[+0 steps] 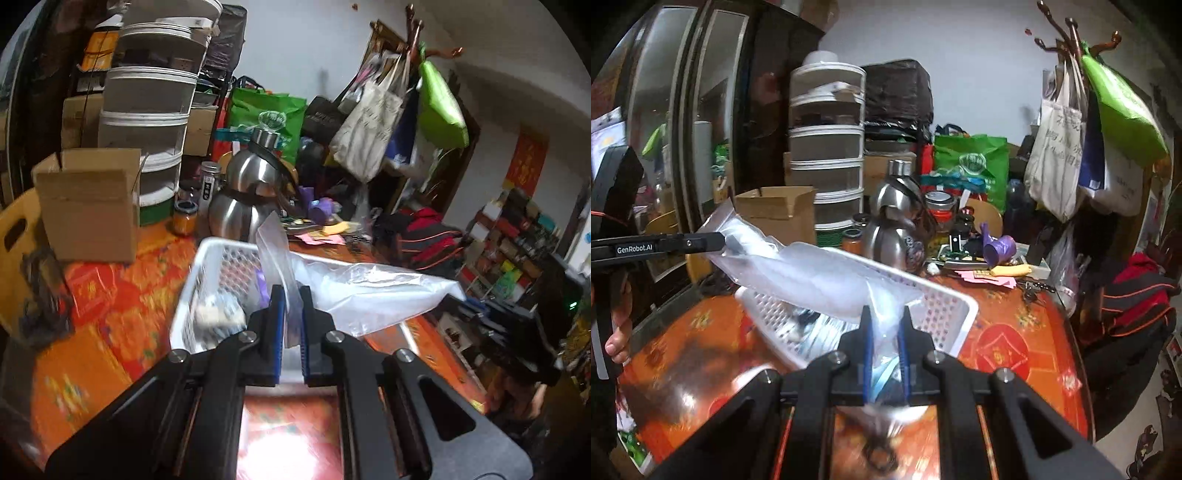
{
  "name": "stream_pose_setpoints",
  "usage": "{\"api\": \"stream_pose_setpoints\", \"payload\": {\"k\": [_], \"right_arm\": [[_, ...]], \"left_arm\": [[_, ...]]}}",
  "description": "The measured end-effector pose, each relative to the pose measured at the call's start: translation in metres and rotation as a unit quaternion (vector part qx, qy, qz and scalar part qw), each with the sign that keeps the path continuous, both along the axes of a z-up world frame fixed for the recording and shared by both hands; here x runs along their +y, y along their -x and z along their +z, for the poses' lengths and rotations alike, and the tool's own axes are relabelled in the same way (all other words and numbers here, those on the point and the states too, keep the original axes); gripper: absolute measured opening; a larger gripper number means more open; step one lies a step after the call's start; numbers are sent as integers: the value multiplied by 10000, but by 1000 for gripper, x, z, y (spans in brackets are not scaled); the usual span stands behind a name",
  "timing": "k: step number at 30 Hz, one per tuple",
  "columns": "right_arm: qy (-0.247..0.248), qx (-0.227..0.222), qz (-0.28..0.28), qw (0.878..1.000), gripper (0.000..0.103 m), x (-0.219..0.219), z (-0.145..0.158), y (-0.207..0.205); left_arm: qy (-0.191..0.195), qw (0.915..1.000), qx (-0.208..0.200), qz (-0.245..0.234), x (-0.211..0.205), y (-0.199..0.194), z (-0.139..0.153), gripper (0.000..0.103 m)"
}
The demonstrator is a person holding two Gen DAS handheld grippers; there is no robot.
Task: Organize soft objects
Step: 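Lift the clear plastic bag into the white basket and open both grippers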
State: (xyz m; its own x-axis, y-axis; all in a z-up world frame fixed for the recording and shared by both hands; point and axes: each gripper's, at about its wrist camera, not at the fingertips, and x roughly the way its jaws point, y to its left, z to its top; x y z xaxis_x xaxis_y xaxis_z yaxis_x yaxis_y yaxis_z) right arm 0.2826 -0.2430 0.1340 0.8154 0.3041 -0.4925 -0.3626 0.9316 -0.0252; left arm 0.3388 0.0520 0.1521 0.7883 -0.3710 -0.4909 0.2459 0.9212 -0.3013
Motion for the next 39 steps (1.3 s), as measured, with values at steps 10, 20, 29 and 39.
{"api": "stream_pose_setpoints", "payload": {"k": [10,20,29,39], "right_arm": [[400,586,-334,9969,10,0,-39,-106],[598,847,-516,9933,22,0,-76,-122],[275,558,-660,9959,66,-11,-61,-96],[-213,497,-764,9956,75,-50,-73,26]], "left_arm": [[-377,9968,682,195,-24,-117,-40,6],[-733,9930,892,242,-34,-119,-83,37],[-1140,9914,403,506,-29,-74,-81,71],[-985,9924,422,603,8,42,-96,77]]}}
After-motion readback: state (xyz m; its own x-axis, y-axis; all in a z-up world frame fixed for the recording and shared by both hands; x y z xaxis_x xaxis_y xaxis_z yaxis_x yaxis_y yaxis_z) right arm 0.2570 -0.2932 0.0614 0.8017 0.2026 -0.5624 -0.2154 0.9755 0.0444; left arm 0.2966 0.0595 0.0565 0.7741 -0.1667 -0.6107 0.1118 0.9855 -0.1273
